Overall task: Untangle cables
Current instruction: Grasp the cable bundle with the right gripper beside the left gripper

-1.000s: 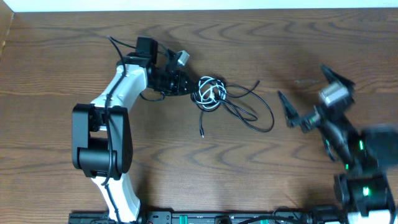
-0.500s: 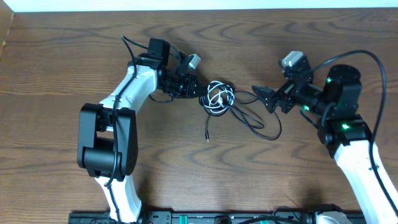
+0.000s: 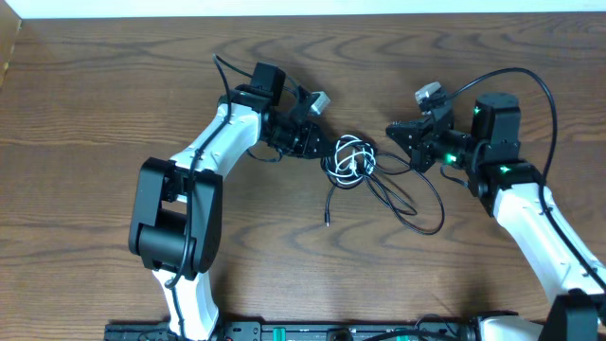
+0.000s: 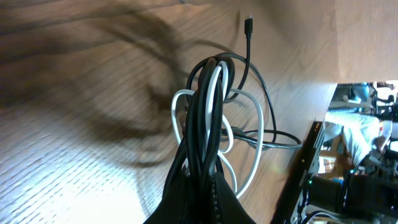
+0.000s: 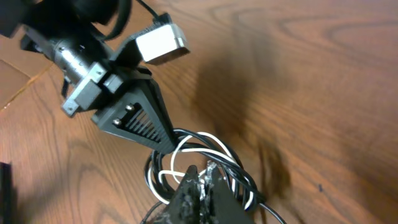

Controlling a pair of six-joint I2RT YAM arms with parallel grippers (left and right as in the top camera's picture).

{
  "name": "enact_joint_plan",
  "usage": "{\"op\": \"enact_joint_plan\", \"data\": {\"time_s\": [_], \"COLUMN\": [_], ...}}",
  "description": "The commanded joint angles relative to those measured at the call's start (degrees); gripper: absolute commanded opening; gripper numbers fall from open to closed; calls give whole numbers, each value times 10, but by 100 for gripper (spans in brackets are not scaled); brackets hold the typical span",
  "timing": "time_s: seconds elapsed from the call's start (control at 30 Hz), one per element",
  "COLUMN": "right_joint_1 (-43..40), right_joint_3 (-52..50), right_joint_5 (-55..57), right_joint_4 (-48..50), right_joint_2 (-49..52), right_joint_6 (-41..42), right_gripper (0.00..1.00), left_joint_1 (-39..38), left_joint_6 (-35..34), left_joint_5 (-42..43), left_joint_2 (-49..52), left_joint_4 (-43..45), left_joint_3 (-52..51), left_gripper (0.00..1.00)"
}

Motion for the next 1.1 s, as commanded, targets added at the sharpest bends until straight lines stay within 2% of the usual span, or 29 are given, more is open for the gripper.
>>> {"op": "enact_joint_plan", "data": {"time_s": [0.0, 0.07, 0.13, 0.17, 0.3, 0.43, 0.6, 0.7, 0.77, 0.83, 0.93, 1.07], "right_joint_1": [-3, -3, -3, -3, -3, -3, 5, 17, 25, 30, 41, 54], "right_joint_3": [13, 13, 13, 13, 13, 13, 13, 13, 13, 12, 12, 12], "right_joint_5": [24, 40, 50, 51, 46, 27, 24, 28, 37, 37, 39, 66], "right_joint_4": [0, 1, 1, 1, -1, -10, -9, -8, -10, -11, -10, -10], "right_joint_2": [34, 52, 70, 77, 113, 131, 136, 136, 136, 136, 136, 136], "right_joint_6": [83, 130, 176, 200, 357, 438, 477, 485, 498, 539, 590, 605], "right_gripper": [20, 22, 31, 32, 42, 39, 38, 30, 17, 14, 16, 26], "left_joint_1": [-10, -12, -14, -14, -16, -19, -33, -43, -49, -50, -50, -50], "left_joint_6": [22, 24, 26, 26, 56, 89, 134, 136, 135, 135, 135, 135], "left_joint_5": [8, 8, 8, 8, 14, 14, 14, 14, 12, 12, 9, -5], "left_joint_2": [-19, -19, -19, -19, -19, -19, -19, -19, -19, -19, -19, -19], "left_joint_4": [-1, -1, -1, -1, -1, -1, 1, 9, 14, 19, 21, 21], "left_joint_3": [12, 12, 12, 12, 12, 12, 12, 12, 12, 12, 12, 12], "left_gripper": [7, 8, 7, 7, 8, 7, 7, 7, 7, 7, 7, 8]}}
